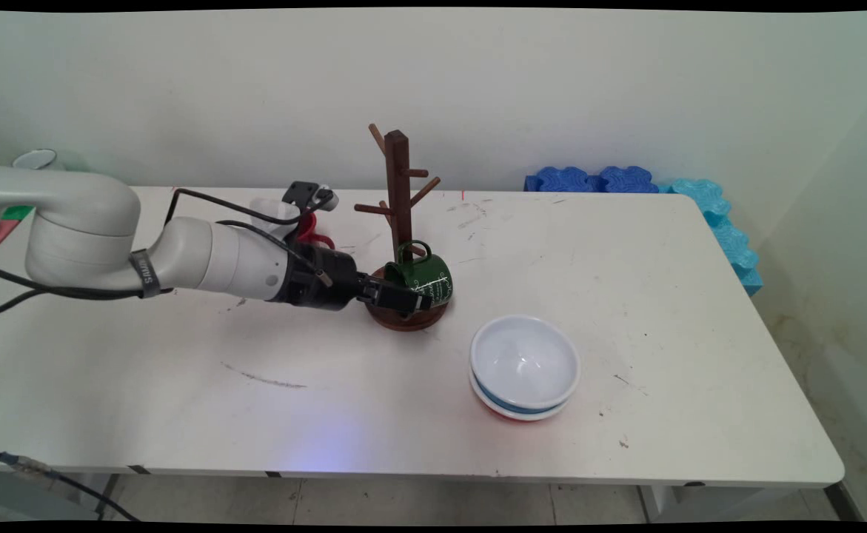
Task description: Pick up the green mug from the rack, then place the picked object on the table
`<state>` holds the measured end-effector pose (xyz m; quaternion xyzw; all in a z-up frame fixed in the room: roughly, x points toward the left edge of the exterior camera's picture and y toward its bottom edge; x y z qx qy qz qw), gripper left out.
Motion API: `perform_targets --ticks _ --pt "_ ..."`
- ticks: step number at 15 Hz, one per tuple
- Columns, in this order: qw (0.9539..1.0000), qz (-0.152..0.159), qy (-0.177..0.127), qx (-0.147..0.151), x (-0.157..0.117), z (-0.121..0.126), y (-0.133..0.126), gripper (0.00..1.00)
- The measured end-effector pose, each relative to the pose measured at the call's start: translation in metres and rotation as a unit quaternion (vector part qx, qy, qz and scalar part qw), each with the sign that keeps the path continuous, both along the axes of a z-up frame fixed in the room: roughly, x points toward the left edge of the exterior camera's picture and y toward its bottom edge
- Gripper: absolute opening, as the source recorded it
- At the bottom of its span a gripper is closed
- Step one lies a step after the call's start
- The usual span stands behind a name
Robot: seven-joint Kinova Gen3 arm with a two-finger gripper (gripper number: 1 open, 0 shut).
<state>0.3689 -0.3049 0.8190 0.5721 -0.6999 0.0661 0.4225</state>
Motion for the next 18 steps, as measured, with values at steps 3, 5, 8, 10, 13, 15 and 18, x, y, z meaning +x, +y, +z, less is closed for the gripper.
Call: perform_targets --ticks 3,5,8,10,13,15,18 --pt "1.0 0.003 0.002 0.001 -0.0016 -0.0017 -0.0021 1.0" --pt "1.0 0.005 0.004 0.001 -0.0027 -0.0025 -0.0035 0.0" --pt "1.0 0.006 0.006 0.001 -0.0043 -0.0032 -0.005 0.0" --pt "1.0 0.006 0.006 0.001 -0.005 -0.0035 -0.0057 0.0" --pt "1.0 0.007 0.004 0.0 -0.0047 -0.0034 -0.0059 0.0" --pt "1.0 0.007 0.003 -0.001 -0.0041 -0.0027 -0.0061 0.0" --pt "1.0 0.007 0.001 -0.004 -0.0024 -0.0004 -0.0062 0.0"
